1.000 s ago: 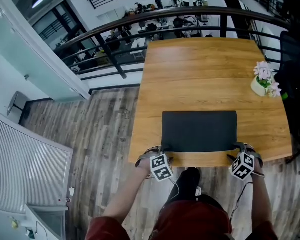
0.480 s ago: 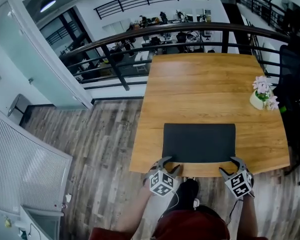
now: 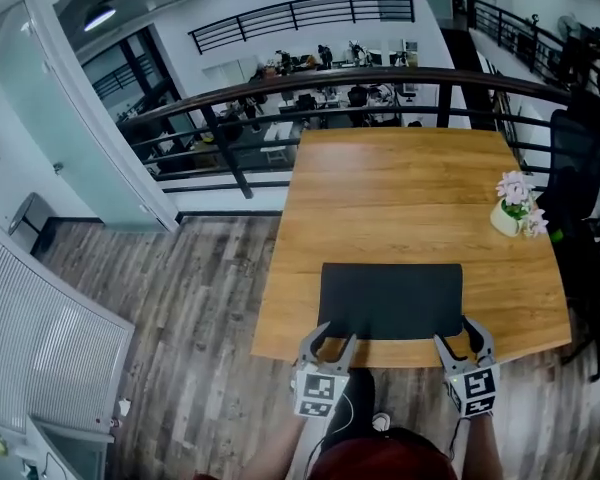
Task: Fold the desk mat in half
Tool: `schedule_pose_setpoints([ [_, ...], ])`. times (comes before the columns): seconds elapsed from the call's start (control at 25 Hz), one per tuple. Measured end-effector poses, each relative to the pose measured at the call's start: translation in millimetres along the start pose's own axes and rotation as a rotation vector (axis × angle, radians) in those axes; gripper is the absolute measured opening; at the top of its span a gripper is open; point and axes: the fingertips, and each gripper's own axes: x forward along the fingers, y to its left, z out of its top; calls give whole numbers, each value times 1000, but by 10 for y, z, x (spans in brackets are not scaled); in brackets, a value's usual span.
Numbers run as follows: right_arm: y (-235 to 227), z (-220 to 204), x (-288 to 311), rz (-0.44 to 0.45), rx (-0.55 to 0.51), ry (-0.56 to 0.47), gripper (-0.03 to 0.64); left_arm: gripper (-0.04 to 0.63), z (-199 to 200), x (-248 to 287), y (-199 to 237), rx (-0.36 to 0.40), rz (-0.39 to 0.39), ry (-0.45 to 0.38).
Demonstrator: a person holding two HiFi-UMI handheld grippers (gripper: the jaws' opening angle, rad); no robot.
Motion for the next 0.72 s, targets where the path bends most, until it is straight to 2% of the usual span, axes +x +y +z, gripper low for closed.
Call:
schedule_pose_setpoints([
  [0.2,-338,490,-222,-166,81,-182,264,213,409,-153,226,-63,100,-138],
  [0.36,-527,808,-382,-258,54,-293,264,213,835,-313,352,-52,192,-277],
  [0.6,-596,1049,-430,-295,5,-370,264,213,1198,-377,413,-55,231,-404],
  [0.72,-575,1096,-444,-301,-1,-375,264,213,1250,-379,433,-59,231,-421],
])
